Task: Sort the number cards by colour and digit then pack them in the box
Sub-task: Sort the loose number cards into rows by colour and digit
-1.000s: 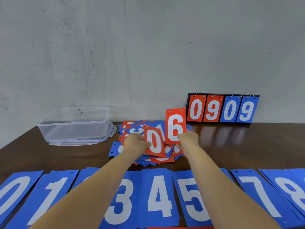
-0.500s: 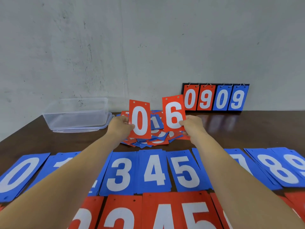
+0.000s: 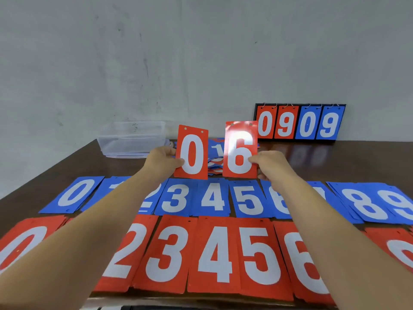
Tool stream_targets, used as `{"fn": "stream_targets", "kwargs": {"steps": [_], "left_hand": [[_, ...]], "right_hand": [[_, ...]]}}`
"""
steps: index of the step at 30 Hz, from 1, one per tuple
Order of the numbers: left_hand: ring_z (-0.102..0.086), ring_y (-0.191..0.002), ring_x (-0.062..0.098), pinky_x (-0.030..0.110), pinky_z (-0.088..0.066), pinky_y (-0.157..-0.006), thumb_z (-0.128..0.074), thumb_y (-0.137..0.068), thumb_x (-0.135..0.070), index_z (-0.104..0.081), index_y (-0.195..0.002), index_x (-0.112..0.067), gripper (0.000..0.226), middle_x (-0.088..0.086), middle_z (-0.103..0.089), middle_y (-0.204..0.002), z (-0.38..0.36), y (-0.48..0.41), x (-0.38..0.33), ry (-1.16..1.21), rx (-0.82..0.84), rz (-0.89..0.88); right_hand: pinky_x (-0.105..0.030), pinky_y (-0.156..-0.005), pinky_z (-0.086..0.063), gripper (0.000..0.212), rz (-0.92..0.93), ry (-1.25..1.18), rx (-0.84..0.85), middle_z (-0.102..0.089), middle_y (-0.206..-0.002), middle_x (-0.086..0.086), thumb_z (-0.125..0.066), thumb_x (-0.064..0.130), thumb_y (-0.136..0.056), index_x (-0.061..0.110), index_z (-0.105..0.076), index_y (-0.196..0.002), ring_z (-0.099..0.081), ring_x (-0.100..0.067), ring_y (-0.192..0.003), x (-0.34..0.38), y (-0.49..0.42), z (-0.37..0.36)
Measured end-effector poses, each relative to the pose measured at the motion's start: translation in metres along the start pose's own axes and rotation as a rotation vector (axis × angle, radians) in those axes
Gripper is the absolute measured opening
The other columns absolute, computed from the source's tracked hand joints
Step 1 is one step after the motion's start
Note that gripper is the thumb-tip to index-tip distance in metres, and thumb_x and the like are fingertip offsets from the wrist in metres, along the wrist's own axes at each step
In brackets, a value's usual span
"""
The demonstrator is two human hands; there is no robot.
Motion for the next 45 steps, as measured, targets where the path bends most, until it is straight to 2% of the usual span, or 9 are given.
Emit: {"fn": "stream_targets", "kwargs": {"steps": [3,6,8,11,15,19,26,32,45], "left_hand": [[-0.065,-0.094,0.022,0.028,-0.05,-0.08,-0.063,-0.091,-0.01,-0.065,-0.115,-0.005,0.025,0.009,-0.068,-0.112,0.012,0.025,0.006,-0.026,-0.03,-0.001],[-0.064,-0.089,0.02,0.029,-0.052,-0.079,-0.065,-0.09,-0.011,-0.066,-0.113,-0.005,0.024,0.009,-0.069,-0.111,0.024,0.05,0.017,-0.032,-0.088,0.023],[-0.064,-0.083,0.019,0.026,-0.051,-0.07,-0.065,-0.089,-0.01,-0.067,-0.111,-0.005,0.022,0.011,-0.07,-0.108,0.031,0.065,0.027,-0.028,-0.117,0.034],[-0.066,-0.088,0.023,0.03,-0.052,-0.073,-0.064,-0.091,-0.013,-0.065,-0.109,-0.008,0.018,0.008,-0.068,-0.103,0.042,0.094,0.038,-0.009,-0.14,0.066],[-0.069,-0.086,0.023,0.038,-0.056,-0.081,-0.064,-0.092,-0.016,-0.066,-0.104,-0.014,0.013,0.005,-0.07,-0.099,0.066,0.122,0.053,0.021,-0.167,0.1],[-0.068,-0.089,0.021,0.035,-0.056,-0.083,-0.064,-0.092,-0.018,-0.063,-0.12,-0.01,0.029,0.005,-0.07,-0.108,0.1,0.139,0.067,0.034,-0.206,0.119],[-0.068,-0.093,0.026,0.041,-0.055,-0.086,-0.063,-0.093,-0.023,-0.067,-0.113,-0.013,0.023,0.007,-0.07,-0.109,0.187,0.163,0.105,-0.046,-0.291,0.126],[-0.063,-0.092,0.022,0.035,-0.052,-0.082,-0.062,-0.093,-0.024,-0.065,-0.12,-0.007,0.032,0.01,-0.068,-0.114,0.241,0.173,0.146,-0.166,-0.375,0.142],[-0.055,-0.109,0.029,0.04,-0.049,-0.09,-0.052,-0.096,-0.025,-0.062,-0.121,-0.015,0.029,0.007,-0.067,-0.114,0.238,0.173,0.186,-0.621,-0.39,0.099]], "right_hand": [[-0.027,-0.052,-0.037,0.008,0.057,-0.002,0.034,-0.053,-0.072,-0.012,-0.06,0.004,-0.089,0.0,-0.059,-0.082,-0.045,-0.019,-0.06,-0.006,0.025,-0.001],[-0.021,-0.055,-0.041,0.019,0.097,0.028,0.061,-0.062,-0.086,-0.007,-0.059,0.005,-0.091,0.009,-0.058,-0.072,-0.056,-0.018,-0.074,-0.013,0.048,-0.003],[-0.02,-0.054,-0.043,0.012,0.118,0.039,0.057,-0.065,-0.094,-0.005,-0.06,0.006,-0.091,0.008,-0.062,-0.08,-0.06,-0.013,-0.076,-0.016,0.061,-0.004],[-0.02,-0.056,-0.044,0.004,0.153,0.048,0.032,-0.066,-0.097,-0.004,-0.062,0.006,-0.091,0.008,-0.065,-0.093,-0.06,-0.009,-0.073,-0.021,0.086,-0.004],[-0.029,-0.073,-0.05,0.022,0.139,0.018,0.014,-0.069,-0.11,-0.006,-0.062,0.007,-0.091,0.009,-0.067,-0.112,-0.062,-0.016,-0.086,-0.022,0.12,-0.006],[-0.034,-0.082,-0.05,0.033,0.094,0.035,-0.017,-0.065,-0.122,-0.007,-0.063,0.013,-0.092,0.011,-0.062,-0.124,-0.062,-0.021,-0.104,-0.013,0.15,-0.022],[-0.033,-0.082,-0.049,0.029,0.075,-0.051,-0.015,-0.066,-0.111,-0.004,-0.061,0.009,-0.092,0.009,-0.063,-0.122,-0.06,-0.018,-0.094,0.008,0.195,-0.065],[-0.041,-0.095,-0.05,0.038,0.055,-0.082,-0.047,-0.065,-0.121,-0.008,-0.063,0.007,-0.089,0.008,-0.06,-0.128,-0.06,-0.025,-0.111,0.007,0.223,-0.097],[-0.04,-0.087,-0.053,0.044,0.073,-0.032,-0.135,-0.061,-0.129,-0.012,-0.064,0.011,-0.091,0.011,-0.055,-0.133,-0.061,-0.028,-0.113,0.007,0.265,-0.118]]}}
Point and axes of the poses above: each hand's wrist, its own y-axis away from the middle knuckle, its own z-axis out of the back of the hand, x = y × z, the point moved 1 cm from there along -y, towards the middle knuckle
